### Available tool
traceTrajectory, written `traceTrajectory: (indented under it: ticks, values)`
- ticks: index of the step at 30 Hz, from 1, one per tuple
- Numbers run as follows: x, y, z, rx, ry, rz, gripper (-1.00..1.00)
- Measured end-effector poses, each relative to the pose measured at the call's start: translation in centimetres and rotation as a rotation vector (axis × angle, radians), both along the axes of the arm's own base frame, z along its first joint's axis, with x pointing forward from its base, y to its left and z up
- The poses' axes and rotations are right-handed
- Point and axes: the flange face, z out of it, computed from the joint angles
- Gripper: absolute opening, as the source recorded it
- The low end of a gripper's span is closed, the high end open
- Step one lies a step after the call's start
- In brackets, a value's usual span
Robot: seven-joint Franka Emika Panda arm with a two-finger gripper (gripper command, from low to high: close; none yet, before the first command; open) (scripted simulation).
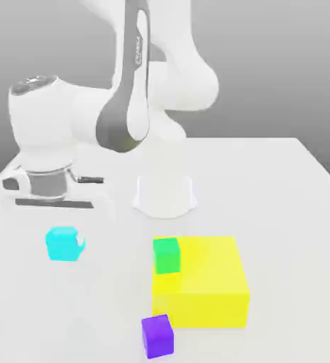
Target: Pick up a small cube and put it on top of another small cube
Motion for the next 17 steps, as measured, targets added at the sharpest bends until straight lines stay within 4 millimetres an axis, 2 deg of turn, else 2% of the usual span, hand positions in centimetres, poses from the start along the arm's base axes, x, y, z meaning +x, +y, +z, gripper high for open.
traceTrajectory:
  ticks: [4,8,10,13,14,17]
  values:
    - [1.0,5.7,2.8,-0.005,-0.010,0.349,-1.00]
    - [0.8,11.2,5.4,-0.027,-0.016,0.698,-1.00]
    - [0.6,13.8,5.1,-0.043,-0.019,0.865,-1.00]
    - [0.5,14.9,2.2,-0.051,-0.019,0.936,-1.00]
    - [0.4,15.0,1.3,-0.052,-0.019,0.940,1.00]
    - [0.4,15.0,1.3,-0.052,-0.019,0.940,1.00]
